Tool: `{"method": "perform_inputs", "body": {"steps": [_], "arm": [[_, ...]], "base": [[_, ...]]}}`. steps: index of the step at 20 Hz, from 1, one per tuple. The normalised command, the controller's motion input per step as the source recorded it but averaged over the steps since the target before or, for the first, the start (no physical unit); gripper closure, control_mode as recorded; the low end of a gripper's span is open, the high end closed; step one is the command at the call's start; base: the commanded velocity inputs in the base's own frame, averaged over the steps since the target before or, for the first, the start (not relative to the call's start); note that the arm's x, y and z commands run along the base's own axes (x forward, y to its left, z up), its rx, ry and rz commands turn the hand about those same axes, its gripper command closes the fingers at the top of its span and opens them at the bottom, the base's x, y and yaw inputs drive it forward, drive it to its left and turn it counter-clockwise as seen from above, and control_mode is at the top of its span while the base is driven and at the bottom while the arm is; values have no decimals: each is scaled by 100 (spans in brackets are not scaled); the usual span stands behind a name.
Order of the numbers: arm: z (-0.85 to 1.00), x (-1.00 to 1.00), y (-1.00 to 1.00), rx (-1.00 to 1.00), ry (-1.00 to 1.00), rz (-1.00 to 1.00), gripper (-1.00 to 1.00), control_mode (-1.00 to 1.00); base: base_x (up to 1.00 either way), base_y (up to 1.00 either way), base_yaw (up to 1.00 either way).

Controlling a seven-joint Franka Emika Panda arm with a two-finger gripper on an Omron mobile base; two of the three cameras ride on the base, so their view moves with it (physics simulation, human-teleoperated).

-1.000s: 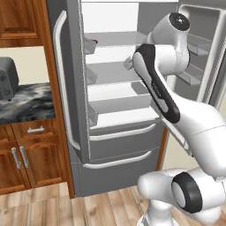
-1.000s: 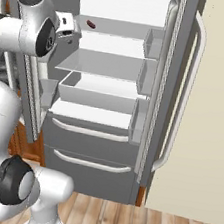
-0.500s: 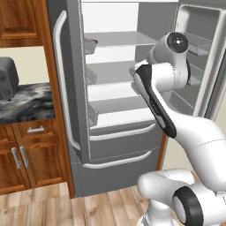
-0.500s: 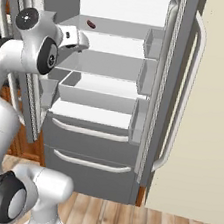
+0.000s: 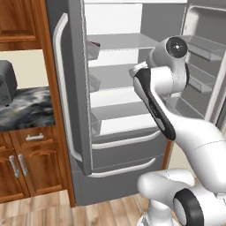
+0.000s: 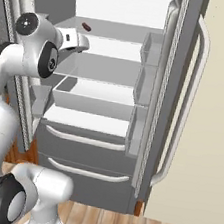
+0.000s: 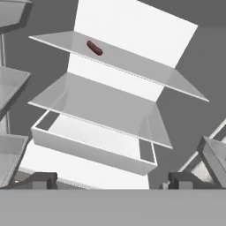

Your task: Move the hot dog bun to the plate on the dining table and place the condiment next to that plate. Then navigate to the fridge and take the sausage and place it on the plate as well.

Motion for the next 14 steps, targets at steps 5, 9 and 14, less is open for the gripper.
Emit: {"method": "perform_inputs", "body": {"steps": [5,9,14], "arm": [[0,0,0,0,0,0,-100,100],[0,0,0,0,0,0,-100,100],[0,0,0,0,0,0,-100,100]], "base": [[45,-22,0],[39,-50,3],[60,-18,1]]}}
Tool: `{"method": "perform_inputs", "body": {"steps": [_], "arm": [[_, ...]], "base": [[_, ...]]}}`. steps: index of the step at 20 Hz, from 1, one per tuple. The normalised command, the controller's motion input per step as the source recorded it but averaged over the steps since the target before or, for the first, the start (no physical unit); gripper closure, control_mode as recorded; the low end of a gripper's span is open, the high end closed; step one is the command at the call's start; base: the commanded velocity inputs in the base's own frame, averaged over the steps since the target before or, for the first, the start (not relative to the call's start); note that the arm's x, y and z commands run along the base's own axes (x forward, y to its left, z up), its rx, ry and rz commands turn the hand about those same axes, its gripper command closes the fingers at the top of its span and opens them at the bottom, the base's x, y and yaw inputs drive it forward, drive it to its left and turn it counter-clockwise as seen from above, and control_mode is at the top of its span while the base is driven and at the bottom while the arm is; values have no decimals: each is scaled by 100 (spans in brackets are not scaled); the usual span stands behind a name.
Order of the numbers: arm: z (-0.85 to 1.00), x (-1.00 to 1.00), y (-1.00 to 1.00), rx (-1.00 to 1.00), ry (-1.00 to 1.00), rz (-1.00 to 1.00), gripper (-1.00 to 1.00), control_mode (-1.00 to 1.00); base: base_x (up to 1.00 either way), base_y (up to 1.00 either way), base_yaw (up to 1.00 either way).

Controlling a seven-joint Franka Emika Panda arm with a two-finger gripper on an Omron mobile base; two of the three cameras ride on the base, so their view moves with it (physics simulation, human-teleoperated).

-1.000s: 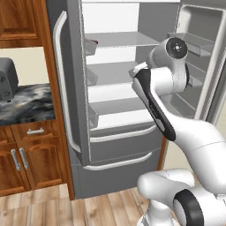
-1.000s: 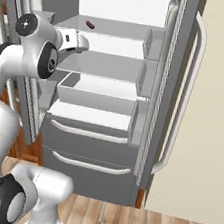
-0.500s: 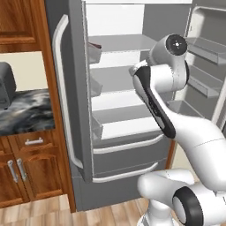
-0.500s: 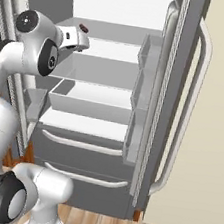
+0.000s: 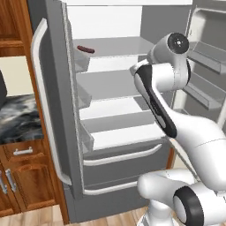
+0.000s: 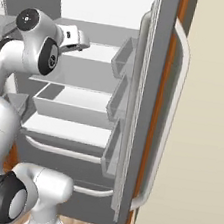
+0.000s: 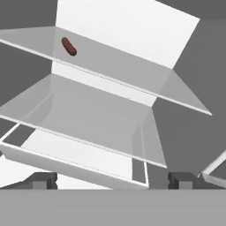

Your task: Move the hot dog bun to the plate on the dining table and place the condiment next to that plate. Then navigate to the fridge and take the sausage and place it on the plate as well.

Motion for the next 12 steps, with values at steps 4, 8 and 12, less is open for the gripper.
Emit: {"method": "perform_inputs", "body": {"steps": [4,8,12], "arm": [[0,0,0,0,0,0,-100,100],[0,0,0,0,0,0,-100,100],[0,0,0,0,0,0,-100,100]], "base": [[65,4,0],[68,9,0],[41,18,8]]}}
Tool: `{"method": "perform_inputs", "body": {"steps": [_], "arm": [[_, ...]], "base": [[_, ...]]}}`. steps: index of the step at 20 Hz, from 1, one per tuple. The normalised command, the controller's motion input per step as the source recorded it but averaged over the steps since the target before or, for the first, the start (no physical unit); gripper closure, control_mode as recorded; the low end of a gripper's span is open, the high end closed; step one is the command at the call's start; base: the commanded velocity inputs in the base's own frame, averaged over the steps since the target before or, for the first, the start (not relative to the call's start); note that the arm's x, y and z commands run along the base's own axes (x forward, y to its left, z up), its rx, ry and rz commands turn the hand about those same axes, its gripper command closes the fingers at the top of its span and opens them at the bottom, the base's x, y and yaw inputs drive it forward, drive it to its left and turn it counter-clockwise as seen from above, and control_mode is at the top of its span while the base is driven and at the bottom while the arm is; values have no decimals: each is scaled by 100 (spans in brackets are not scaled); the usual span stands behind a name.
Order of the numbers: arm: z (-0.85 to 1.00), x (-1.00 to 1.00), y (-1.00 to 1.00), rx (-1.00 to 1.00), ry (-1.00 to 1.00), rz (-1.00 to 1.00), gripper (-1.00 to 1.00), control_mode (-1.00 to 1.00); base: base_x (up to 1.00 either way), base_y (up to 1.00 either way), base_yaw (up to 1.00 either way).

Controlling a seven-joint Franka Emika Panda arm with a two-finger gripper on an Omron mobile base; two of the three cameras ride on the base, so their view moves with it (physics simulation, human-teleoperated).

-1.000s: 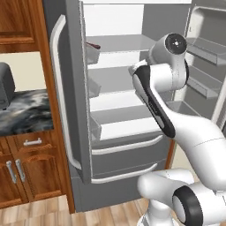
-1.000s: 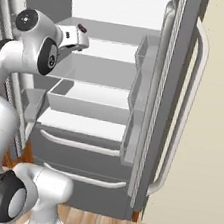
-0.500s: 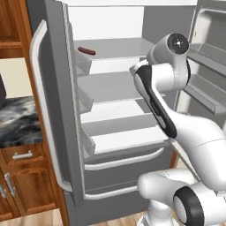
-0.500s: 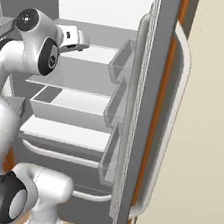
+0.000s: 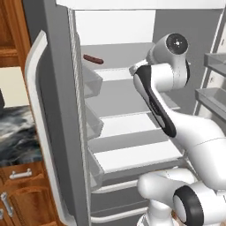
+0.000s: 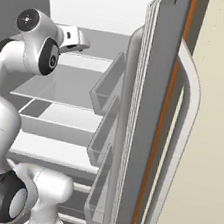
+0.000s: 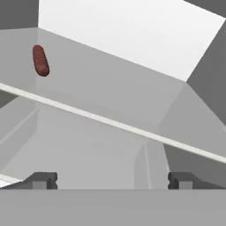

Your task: Move the hot dog bun to the plate on the dining table and place the condiment next to that plate. Then navigate to the fridge and take the sausage and place it on the plate as well.

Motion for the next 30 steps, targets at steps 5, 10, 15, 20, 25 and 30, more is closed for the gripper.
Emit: {"method": "perform_inputs", "body": {"steps": [5,10,15,20,25,30], "arm": [[0,0,0,0,0,0,-100,100],[7,22,50,15,0,7,-100,-100],[13,71,60,13,3,10,-100,-100],[0,65,61,0,11,9,-100,-100],[0,50,48,-1,12,6,-100,-100],[-18,58,36,-1,4,4,-100,-100]], "base": [[6,16,10],[0,0,0],[0,0,0],[0,0,0],[0,0,0],[0,0,0]]}}
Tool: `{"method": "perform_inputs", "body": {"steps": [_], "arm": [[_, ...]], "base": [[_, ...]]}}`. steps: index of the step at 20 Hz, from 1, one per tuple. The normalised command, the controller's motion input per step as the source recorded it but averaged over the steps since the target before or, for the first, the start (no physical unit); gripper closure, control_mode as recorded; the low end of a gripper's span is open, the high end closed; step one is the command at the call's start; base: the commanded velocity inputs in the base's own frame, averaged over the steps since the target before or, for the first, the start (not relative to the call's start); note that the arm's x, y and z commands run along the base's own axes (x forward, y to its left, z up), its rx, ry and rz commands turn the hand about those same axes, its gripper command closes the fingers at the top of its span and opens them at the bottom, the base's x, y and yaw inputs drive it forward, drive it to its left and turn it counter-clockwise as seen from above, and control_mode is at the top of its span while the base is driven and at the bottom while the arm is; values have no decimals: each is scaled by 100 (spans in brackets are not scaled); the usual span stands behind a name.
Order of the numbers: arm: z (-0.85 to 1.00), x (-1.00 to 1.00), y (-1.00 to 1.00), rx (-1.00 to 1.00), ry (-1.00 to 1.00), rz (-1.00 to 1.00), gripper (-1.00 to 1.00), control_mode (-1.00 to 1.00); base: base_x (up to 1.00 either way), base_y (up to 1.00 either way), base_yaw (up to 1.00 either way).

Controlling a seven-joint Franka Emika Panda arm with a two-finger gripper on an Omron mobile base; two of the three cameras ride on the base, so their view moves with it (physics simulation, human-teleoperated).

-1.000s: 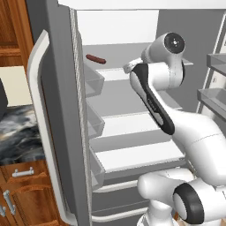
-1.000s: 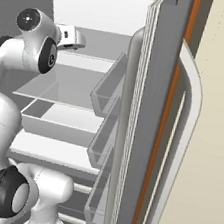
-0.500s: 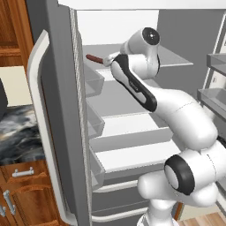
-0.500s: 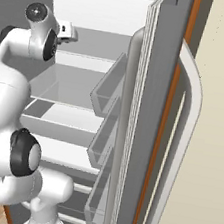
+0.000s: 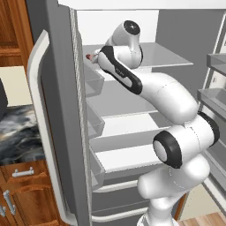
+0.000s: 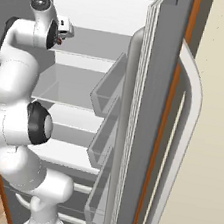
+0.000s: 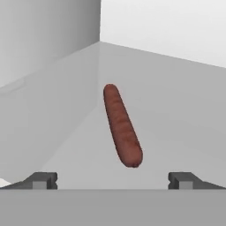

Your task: Move the hot dog bun to the plate on the dining table and place the condiment next to that plate. Then navigate to the fridge and take the sausage and place it on the plate as well.

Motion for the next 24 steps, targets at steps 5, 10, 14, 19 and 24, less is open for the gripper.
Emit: {"method": "perform_inputs", "body": {"steps": [5,10,14,19,24], "arm": [[-30,54,16,0,-4,3,-100,-100],[-32,45,6,0,-9,3,-100,-100],[-18,55,8,0,0,1,-100,-100],[-6,33,2,0,-1,0,-100,-100],[-30,-5,0,-3,3,0,100,-100]], "base": [[0,0,0],[0,0,0],[0,0,0],[0,0,0],[0,0,0]]}}
